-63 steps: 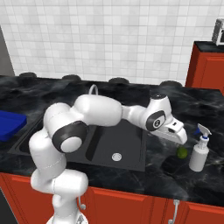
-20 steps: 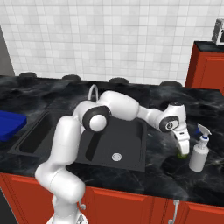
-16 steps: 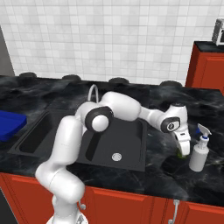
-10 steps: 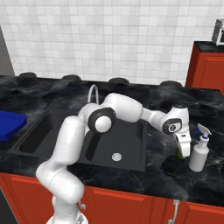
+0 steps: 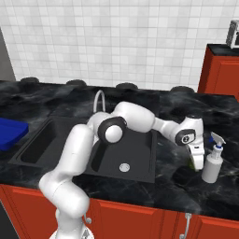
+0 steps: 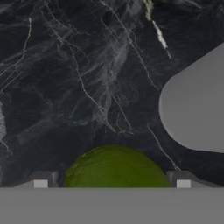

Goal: Pick up all produce items and place them in the sink. Turn on the sink faucet to wash them. Then turn the sink off and put them in the tray.

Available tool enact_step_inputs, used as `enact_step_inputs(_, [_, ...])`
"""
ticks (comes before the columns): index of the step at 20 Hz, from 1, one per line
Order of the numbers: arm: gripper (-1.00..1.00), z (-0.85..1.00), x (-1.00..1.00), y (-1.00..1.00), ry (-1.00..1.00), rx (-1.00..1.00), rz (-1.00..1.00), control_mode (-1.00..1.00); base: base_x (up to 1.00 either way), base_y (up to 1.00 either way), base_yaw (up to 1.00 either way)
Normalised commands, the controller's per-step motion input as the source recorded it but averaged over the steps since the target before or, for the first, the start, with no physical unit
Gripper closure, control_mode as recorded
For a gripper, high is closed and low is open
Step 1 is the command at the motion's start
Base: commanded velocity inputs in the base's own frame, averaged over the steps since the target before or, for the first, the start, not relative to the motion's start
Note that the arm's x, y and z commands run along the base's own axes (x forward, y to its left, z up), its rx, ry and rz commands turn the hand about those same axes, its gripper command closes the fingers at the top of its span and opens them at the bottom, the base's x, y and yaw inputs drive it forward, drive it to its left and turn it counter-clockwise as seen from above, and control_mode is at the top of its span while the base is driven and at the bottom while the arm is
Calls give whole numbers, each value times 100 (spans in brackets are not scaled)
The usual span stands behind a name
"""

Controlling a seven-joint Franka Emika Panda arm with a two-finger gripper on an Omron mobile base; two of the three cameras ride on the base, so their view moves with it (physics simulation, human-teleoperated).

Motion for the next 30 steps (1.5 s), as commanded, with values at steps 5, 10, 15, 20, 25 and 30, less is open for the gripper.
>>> enact_step_inputs(5, [100,-5,1,0,0,0,0,-100,0,0,0])
enact_step_inputs(10, [100,0,-7,23,-10,-1,0,-100,0,0,0])
enact_step_inputs(15, [100,1,-19,67,-17,-7,3,-100,0,0,0])
enact_step_inputs(20, [100,15,-13,86,-11,-6,6,-100,0,0,0])
enact_step_inputs(25, [100,25,-9,83,-10,-6,10,-100,0,0,0])
enact_step_inputs(30, [100,38,-16,72,-7,-6,12,-100,0,0,0])
